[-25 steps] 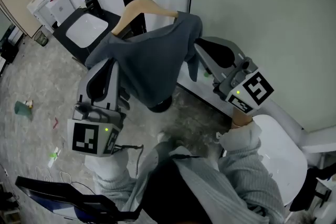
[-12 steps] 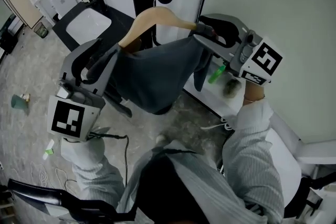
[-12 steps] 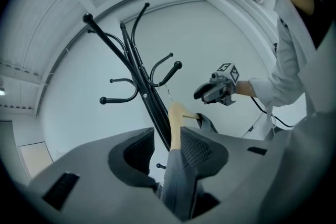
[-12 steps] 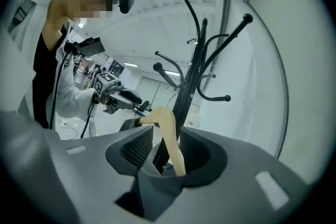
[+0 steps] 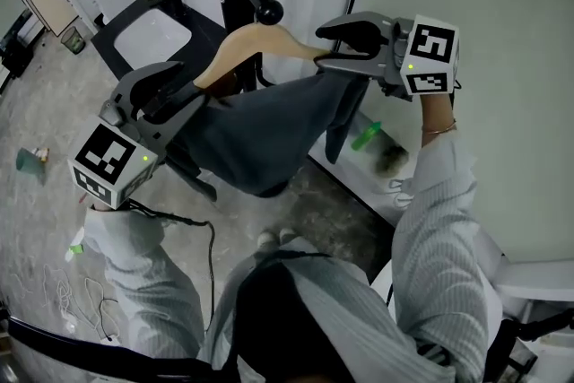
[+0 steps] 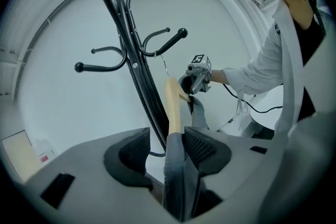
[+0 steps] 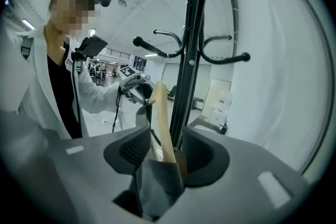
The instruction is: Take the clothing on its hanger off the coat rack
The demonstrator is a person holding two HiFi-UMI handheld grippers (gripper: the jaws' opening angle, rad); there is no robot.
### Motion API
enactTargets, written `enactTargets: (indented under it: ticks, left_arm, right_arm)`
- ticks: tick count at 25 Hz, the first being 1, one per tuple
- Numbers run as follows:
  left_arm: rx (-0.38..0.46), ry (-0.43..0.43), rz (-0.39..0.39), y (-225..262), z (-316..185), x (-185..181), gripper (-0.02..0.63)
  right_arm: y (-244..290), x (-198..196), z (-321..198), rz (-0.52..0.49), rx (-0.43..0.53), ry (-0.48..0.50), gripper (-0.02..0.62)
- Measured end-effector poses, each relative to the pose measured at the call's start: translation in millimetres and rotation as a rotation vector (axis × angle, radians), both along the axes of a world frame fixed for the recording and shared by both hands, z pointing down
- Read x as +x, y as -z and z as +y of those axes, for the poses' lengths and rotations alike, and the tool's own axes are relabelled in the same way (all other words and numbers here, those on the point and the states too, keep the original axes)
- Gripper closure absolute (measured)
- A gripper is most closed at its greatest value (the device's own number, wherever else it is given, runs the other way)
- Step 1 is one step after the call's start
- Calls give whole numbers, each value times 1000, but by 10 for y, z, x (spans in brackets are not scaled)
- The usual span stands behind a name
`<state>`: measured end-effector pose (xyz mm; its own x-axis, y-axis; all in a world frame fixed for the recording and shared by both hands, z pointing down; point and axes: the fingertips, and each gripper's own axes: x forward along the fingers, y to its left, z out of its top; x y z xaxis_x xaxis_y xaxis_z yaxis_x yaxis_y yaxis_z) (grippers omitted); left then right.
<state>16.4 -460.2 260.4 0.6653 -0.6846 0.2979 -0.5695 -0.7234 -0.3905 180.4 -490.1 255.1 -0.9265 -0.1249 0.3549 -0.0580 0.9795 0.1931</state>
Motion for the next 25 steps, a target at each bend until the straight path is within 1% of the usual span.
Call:
enactTargets:
  ticks: [2, 4, 5, 6, 7, 8, 9, 13, 15, 20, 25]
  left_arm:
    - [-39, -10, 14, -108, -82, 21, 416]
    - [-75, -36, 26, -169, -90, 67, 417]
    - [-87, -48, 27, -185, -79, 89, 417]
    - [-91, -56, 23, -198, -69, 104, 430]
    - [-89, -60, 15, -207, -65, 112, 468]
    - [-86, -60, 7, -213, -65, 115, 502]
    - [-88, -61, 3, -214, -64, 115, 514]
    - [-165, -95, 24, -199, -29, 123, 523]
    - [-181, -104, 28, -198, -32, 123, 526]
    - [-166, -114, 46, -167, -49, 119, 528]
    - [-107, -117, 30, 51, 70, 174, 528]
  right_arm:
    - [-133, -25, -81, 47, -40, 28, 436]
    - [-182, -58, -97, 69, -48, 50, 436]
    - [-179, -78, -82, 72, -48, 63, 437]
    - [-172, -99, -63, 72, -44, 76, 456]
    - [-164, -119, -45, 70, -38, 87, 505]
    - [-158, -135, -31, 69, -32, 99, 517]
    - [-153, -144, -19, 68, -31, 110, 526]
    - [-140, -149, 17, 60, -55, 157, 532]
    - [-141, -152, 17, 54, -50, 164, 534]
    - [-102, -150, 13, 32, -25, 162, 534]
    - [79, -117, 139, 36, 43, 166, 535]
